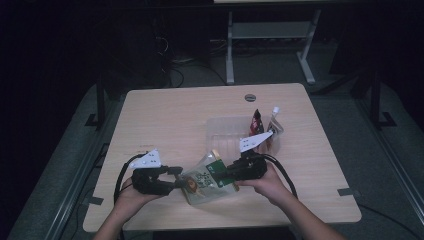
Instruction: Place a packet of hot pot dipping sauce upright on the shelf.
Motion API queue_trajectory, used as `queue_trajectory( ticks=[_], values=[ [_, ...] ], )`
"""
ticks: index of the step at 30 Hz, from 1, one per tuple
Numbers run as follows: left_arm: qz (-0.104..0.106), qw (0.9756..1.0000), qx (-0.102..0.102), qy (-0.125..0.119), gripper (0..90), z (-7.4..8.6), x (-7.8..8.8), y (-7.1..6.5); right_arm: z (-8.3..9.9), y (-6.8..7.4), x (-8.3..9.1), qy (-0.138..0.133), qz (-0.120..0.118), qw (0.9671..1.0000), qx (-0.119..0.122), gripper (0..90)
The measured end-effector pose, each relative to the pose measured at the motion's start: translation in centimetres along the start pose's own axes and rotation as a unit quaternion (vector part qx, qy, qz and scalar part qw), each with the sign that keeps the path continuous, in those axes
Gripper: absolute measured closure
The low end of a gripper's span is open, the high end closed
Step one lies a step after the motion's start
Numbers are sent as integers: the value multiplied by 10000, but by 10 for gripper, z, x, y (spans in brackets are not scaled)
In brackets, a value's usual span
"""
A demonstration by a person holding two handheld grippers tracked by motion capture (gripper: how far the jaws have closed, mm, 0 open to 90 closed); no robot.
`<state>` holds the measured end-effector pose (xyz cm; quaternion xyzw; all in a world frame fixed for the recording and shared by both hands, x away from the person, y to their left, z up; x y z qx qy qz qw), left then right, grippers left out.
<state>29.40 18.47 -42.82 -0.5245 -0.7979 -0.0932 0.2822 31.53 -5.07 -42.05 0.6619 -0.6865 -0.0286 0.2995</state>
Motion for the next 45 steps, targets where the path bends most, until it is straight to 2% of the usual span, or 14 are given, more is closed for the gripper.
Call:
queue_trajectory(
  ticks=[1,8,17,21,26,33,40,45],
  values=[
    [5,10000,39,6,459,0,0,0,-1,0,1,-47,-13,10000,31,900],
    [6,10000,-23,80,440,2,-3,-1,-7,5,10,-254,-108,9996,32,900],
    [30,9999,30,131,425,3,-4,0,-19,11,28,-554,-80,9984,123,900],
    [77,9997,-15,213,422,5,-6,-1,-23,11,36,-691,-67,9975,130,900],
    [89,9996,-64,254,415,5,-6,-1,-27,10,45,-826,54,9963,215,900],
    [90,9997,-6,221,412,5,-7,-1,-35,9,58,-962,185,9949,241,900],
    [100,9997,-12,241,402,5,-8,-2,-48,6,60,-984,328,9938,390,900],
    [123,9995,-19,290,388,6,-9,-2,-56,0,62,-1054,461,9926,385,900]
  ],
)
Point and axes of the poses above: each handheld gripper's, and its own axes: x roughly backward along the jaws, z roughly out of its underside, y roughly to its left, the point moved 5 cm from there along -x, roughly forward along the jaws, and after that the axes turned 1 degree about -x, right-handed, at the moved point
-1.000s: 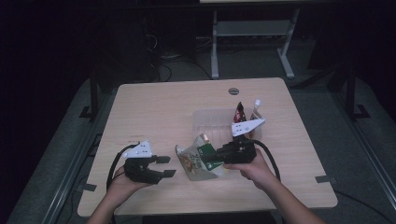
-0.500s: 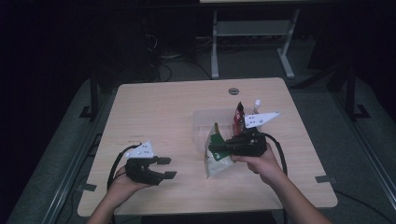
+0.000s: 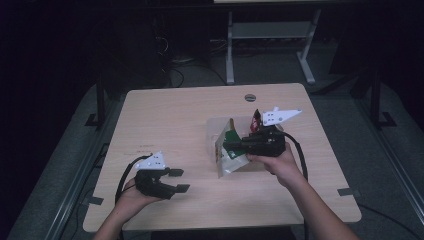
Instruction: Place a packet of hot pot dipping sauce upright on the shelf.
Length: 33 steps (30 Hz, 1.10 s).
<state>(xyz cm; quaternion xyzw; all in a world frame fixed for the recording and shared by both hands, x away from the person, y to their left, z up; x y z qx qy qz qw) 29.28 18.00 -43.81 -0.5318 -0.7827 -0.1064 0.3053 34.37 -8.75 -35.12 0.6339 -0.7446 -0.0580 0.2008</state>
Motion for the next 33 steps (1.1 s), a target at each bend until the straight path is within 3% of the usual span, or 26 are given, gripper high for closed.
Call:
queue_trajectory(
  ticks=[16,33],
  values=[
    [-13,9999,-82,150,271,4,-8,-1,-20,-33,3,-280,432,9987,-50,900],
    [-14,9996,-100,250,268,5,-11,-2,-13,-58,6,-321,730,9966,-188,900]
  ],
)
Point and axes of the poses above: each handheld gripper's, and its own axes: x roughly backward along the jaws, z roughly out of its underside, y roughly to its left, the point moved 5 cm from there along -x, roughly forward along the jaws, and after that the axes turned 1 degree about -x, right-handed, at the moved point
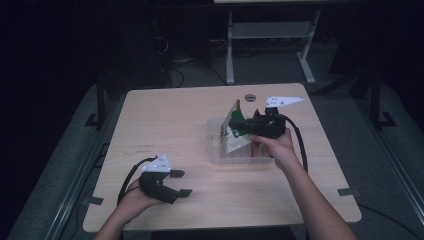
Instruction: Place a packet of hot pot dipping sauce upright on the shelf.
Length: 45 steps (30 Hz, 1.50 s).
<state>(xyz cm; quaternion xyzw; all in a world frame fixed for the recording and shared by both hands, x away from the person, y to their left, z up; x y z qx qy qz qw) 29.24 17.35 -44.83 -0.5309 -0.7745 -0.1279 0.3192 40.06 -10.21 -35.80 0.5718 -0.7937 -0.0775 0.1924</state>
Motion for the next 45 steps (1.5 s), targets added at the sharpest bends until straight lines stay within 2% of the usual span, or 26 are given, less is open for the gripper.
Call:
queue_trajectory(
  ticks=[7,15,23,29,32,39,45],
  values=[
    [20,10000,77,2,268,1,0,-1,1,-5,-2,65,110,9999,25,900],
    [47,10000,78,36,268,2,-1,-2,12,-8,-8,238,175,9996,22,900],
    [71,9999,19,72,266,3,-3,-1,20,-8,-17,567,387,9976,130,899],
    [93,9999,22,87,265,3,-4,-2,22,-8,-19,688,552,9958,225,888],
    [96,9999,20,95,263,3,-4,-2,19,-8,-17,535,473,9973,190,856],
    [98,9999,29,91,261,3,-4,-2,15,-5,-10,419,390,9982,167,749],
    [97,9999,28,92,261,3,-5,-2,12,1,-2,491,449,9975,238,619]
  ],
)
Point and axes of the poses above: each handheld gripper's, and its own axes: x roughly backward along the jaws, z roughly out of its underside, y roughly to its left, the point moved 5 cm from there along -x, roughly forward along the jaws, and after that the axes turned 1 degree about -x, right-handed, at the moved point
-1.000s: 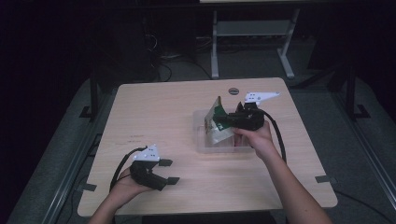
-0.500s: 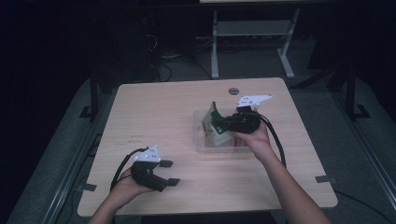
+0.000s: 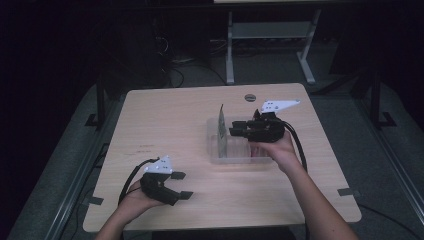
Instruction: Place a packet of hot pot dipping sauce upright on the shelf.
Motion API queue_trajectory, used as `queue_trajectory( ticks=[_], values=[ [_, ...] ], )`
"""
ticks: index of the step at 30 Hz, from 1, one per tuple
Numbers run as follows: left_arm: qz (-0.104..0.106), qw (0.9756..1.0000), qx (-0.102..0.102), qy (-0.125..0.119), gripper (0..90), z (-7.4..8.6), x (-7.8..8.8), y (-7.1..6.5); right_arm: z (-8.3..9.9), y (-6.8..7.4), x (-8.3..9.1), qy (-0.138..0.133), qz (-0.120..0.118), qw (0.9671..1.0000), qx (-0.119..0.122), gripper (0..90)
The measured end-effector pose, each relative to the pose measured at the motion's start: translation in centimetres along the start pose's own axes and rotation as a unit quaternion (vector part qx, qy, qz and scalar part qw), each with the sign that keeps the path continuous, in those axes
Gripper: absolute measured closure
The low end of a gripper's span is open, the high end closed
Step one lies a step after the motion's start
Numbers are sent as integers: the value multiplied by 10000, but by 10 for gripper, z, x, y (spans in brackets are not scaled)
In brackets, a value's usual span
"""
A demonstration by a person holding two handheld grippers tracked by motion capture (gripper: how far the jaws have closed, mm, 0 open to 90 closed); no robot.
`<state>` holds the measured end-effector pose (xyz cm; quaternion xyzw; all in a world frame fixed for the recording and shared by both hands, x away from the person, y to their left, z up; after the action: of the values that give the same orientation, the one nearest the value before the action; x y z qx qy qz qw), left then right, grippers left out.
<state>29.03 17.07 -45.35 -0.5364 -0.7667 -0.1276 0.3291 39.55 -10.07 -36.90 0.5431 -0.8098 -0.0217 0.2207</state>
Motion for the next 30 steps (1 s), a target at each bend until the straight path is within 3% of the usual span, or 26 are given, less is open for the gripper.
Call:
queue_trajectory(
  ticks=[4,12,21,27,30],
  values=[
    [-10,10000,4,-4,260,-1,0,0,1,4,5,101,91,9999,68,496],
    [-67,10000,-12,7,260,-1,2,4,4,19,16,370,205,9988,243,388],
    [-112,9999,-39,65,260,5,5,4,23,33,27,600,545,9957,449,333],
    [-166,9997,-86,156,259,13,11,3,43,42,37,690,674,9940,521,317],
    [-203,9996,-10,205,258,21,14,1,56,46,42,761,685,9935,505,309]
  ],
)
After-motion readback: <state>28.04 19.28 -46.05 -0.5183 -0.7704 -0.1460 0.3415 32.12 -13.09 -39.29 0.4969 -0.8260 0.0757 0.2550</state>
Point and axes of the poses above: each handheld gripper's, and its own axes: x roughly backward along the jaws, z roughly out of its underside, y roughly to its left, the point moved 5 cm from there along -x, roughly forward along the jaws, and after that the axes turned 1 degree about -x, right-handed, at the moved point
